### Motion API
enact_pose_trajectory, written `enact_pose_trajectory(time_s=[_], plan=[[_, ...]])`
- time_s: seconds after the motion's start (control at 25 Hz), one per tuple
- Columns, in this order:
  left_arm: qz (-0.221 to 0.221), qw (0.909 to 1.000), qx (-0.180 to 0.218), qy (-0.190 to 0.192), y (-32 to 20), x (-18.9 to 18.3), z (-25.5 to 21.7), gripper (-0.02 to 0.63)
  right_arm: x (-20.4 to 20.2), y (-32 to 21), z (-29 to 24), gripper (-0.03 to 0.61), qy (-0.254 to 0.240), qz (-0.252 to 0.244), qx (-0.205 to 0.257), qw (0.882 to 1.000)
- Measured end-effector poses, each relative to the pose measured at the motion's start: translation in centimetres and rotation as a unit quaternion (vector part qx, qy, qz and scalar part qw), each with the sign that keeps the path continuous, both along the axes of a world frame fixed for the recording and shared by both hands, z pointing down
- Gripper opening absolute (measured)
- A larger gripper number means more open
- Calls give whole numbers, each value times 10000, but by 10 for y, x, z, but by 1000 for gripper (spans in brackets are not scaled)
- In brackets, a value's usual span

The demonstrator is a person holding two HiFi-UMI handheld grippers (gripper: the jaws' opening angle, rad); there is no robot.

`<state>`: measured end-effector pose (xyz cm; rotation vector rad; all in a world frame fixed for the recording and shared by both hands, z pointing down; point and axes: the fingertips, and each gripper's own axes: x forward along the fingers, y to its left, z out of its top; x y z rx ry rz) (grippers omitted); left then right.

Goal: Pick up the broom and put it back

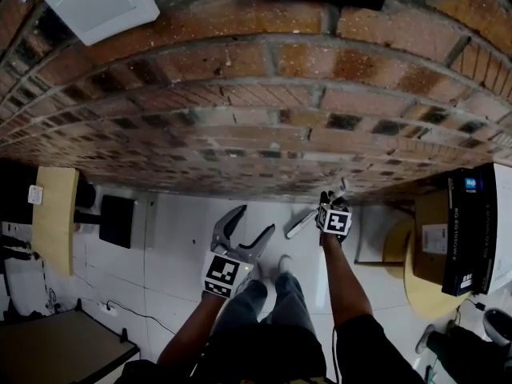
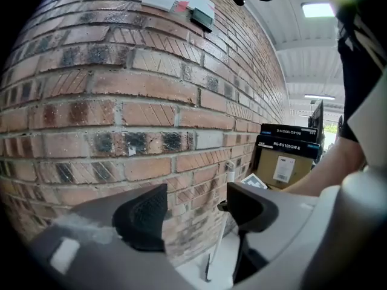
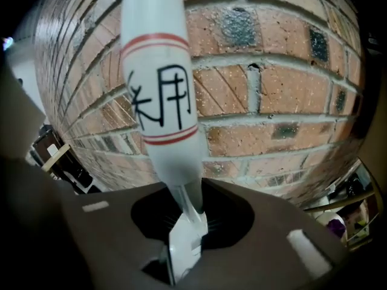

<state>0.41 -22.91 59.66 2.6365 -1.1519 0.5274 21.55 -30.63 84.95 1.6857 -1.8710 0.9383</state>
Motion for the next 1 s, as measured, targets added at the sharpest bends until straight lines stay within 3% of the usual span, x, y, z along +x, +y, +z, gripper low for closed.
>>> enact_pose_trajectory(time_s=[0.44,0.8,1.0], plan=[[-206,9997,-93,-19,3,-18,9,308,-3,-20,11,71,4,-40,-162,9999],[-291,9996,-72,-5,4,-27,9,308,-10,-21,25,71,-340,-27,-214,9992],[-308,9995,-75,2,5,-29,9,308,-16,-22,19,190,-412,-264,-1,9988]])
